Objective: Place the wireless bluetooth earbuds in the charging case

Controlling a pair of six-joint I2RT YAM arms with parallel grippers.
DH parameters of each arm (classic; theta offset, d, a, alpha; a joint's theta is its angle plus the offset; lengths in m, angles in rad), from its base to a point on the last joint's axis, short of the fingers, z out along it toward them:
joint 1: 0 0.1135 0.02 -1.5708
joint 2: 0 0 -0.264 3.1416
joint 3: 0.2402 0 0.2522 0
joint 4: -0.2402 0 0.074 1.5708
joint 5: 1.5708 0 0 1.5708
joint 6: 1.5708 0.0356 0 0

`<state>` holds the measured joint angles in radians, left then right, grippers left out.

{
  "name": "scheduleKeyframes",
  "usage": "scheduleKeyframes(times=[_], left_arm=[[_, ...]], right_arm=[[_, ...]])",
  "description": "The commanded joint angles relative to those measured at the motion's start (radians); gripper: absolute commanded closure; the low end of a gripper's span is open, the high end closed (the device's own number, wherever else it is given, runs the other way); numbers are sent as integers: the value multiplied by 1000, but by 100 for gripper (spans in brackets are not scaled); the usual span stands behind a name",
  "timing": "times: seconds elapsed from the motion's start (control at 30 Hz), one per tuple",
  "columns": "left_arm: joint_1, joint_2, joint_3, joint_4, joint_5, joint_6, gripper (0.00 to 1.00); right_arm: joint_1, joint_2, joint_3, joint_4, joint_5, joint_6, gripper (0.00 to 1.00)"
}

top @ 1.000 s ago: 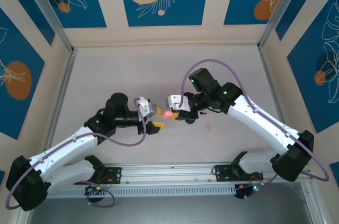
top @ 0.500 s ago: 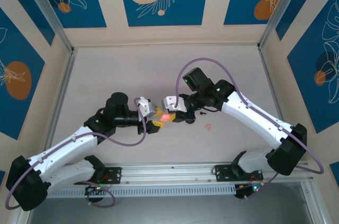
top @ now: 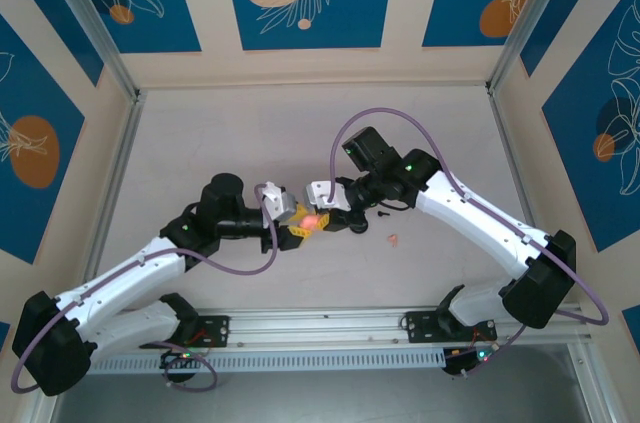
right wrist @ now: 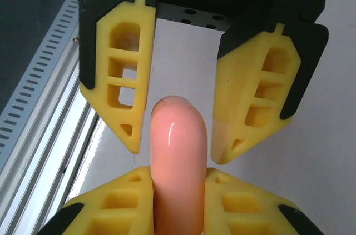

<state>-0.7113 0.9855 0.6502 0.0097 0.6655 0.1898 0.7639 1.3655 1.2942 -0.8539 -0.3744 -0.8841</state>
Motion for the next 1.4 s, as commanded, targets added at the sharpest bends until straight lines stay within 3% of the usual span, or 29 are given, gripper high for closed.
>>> scheduleKeyframes(times=[0.0,0.17,0.23,0.37,0.43,0.73,1.0,1.37], left_arm=[[-14,-4,35,10,31,4,59],[-14,-4,36,5,27,3,78],[-14,-12,25,32,22,-7,81],[-14,-24,6,59,17,-19,82],[-14,-22,6,62,26,-23,82],[-14,-16,-6,90,31,-36,83],[-14,-16,-12,83,37,-41,83],[-14,-19,-22,110,16,-62,83]], right_arm=[[8,10,36,-22,-34,-15,80],[11,11,37,-24,-35,-15,80],[9,9,36,-25,-23,-10,78],[-13,-11,9,7,-7,30,58],[-24,-26,-6,26,-17,38,54],[-78,-41,-8,53,-16,80,50],[-143,-73,-19,119,-91,140,49],[-169,-82,-22,144,-85,200,49]])
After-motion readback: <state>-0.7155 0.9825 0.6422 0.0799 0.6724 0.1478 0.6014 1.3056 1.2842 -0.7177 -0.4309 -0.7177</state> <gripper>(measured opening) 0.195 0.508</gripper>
